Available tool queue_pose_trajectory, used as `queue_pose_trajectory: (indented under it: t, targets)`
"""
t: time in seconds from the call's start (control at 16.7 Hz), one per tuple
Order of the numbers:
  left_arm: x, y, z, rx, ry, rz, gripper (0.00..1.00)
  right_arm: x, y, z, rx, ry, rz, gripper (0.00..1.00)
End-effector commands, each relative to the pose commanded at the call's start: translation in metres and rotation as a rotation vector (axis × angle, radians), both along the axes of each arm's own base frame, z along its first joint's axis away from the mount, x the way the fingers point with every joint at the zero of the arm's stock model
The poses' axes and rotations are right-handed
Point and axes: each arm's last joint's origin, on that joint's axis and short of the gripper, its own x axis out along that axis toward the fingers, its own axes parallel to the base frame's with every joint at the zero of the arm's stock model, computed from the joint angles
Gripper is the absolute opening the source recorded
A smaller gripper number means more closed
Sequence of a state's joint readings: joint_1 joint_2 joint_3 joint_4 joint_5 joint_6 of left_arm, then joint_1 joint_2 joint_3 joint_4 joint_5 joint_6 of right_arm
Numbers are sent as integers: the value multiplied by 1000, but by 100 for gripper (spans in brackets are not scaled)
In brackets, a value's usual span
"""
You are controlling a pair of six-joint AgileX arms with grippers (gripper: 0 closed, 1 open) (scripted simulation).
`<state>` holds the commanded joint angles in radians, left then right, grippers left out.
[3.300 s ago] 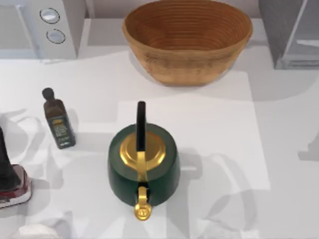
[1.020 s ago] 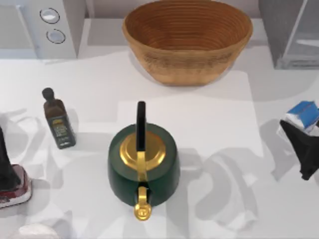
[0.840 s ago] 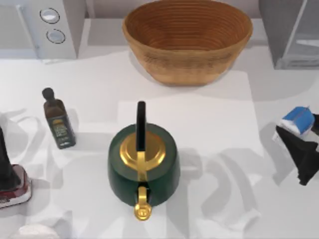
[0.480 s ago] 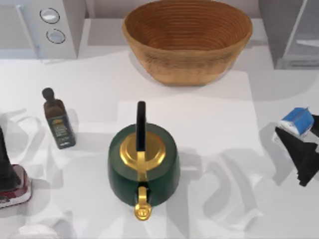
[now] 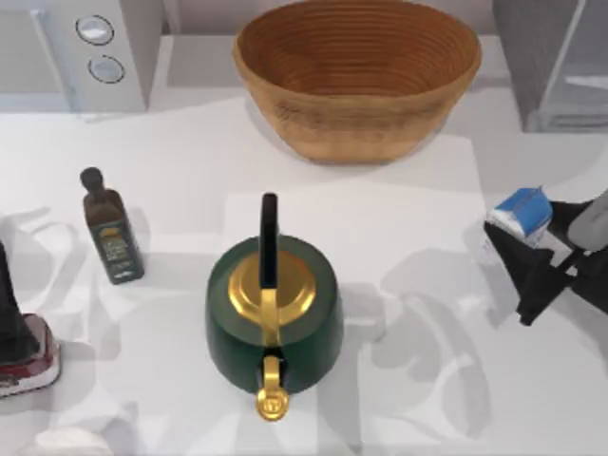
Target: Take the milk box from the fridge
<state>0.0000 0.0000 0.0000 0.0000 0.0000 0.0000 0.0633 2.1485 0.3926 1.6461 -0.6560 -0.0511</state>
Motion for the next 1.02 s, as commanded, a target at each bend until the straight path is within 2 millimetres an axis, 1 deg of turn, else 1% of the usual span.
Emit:
queue_pose_trajectory:
  t: [0.12, 0.36, 1.02]
  targets:
    - [0, 0, 0, 0, 0, 0, 100, 6, 10, -3, 0, -8, 16, 0]
    - [0, 0, 0, 0, 0, 0, 100, 7, 12, -4, 0, -11, 19, 0]
    - [0, 0, 0, 0, 0, 0, 100, 7, 12, -4, 0, -11, 19, 83]
